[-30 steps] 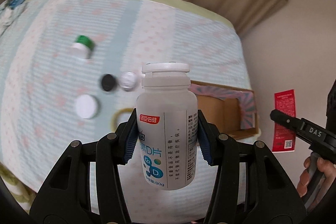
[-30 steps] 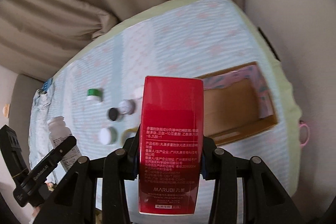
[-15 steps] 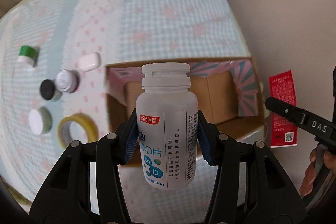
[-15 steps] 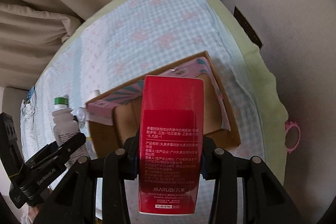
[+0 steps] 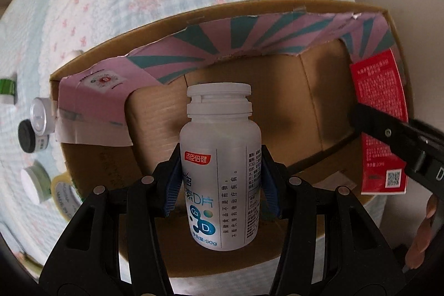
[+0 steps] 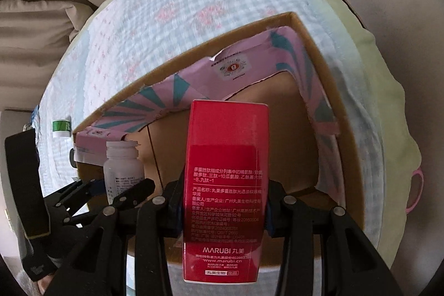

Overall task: Organize rigid objects
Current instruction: 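Carry the bottle and red box into the cardboard box and release both, then lift both tools away from the box toward the remaining items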

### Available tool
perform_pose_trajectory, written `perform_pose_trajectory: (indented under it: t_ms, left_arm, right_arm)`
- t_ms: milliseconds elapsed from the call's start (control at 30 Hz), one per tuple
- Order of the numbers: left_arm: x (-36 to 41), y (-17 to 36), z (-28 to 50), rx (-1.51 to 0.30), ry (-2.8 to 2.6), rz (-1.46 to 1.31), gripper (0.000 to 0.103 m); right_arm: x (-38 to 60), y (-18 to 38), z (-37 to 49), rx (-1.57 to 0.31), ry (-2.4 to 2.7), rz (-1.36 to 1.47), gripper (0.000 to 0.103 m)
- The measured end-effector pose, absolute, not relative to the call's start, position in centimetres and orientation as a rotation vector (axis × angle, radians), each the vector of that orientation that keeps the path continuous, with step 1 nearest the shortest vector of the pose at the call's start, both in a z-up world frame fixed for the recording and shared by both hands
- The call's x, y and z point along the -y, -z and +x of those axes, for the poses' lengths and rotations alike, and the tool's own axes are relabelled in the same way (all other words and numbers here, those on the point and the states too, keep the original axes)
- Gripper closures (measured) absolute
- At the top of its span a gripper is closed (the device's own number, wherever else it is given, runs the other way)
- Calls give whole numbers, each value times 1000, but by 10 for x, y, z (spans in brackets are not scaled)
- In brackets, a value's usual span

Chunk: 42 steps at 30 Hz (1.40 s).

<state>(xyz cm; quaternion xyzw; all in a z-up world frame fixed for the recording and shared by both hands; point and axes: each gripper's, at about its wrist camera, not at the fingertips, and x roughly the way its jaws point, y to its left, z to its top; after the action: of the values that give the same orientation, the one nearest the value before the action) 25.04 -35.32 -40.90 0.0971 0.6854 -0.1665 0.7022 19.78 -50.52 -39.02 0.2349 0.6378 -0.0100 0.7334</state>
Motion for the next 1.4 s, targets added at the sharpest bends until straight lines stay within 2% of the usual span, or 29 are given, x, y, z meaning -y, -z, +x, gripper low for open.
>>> perform_pose_trajectory:
  t_ms: [100, 133, 167, 200, 233, 267, 367, 567, 800, 1100, 1400]
  left_arm:
    - [356, 407, 249, -1504, 399, 247, 55]
    - [357, 403, 249, -1487, 414, 250, 51]
    - [357, 399, 248, -1471, 416, 262, 41]
    - [357, 395, 248, -1454, 407, 284, 4]
    - [357, 391, 248, -1441, 398, 305, 0]
    - [355, 388, 247, -1427, 399, 311, 0]
    - [347, 387, 245, -1423, 387, 318, 0]
    - [331, 383, 241, -1427, 364, 270, 0]
    - [321, 356, 234, -1383, 357, 235, 0]
    - [266, 277, 207, -1271, 334, 144, 0]
    - [172, 197, 164, -1127, 306, 111, 0]
  right_arm:
    - [506, 392, 201, -1397, 14, 517, 64]
    - [504, 392, 202, -1394, 13, 501, 63]
    - [502, 390, 203, -1381, 25, 470, 57]
    - [501, 387, 203, -1363, 43, 456, 30]
    - [502, 385, 203, -1350, 55, 464, 7]
    - [504, 386, 203, -1367, 47, 483, 0]
    - [504, 391, 201, -1430, 36, 458, 0]
    - [511, 391, 180, -1407, 56, 491, 0]
    - [512, 367, 170, -1350, 70, 459, 0]
    - [477, 301, 156, -1259, 97, 312, 0]
    - [396, 199, 120, -1118, 109, 187, 0]
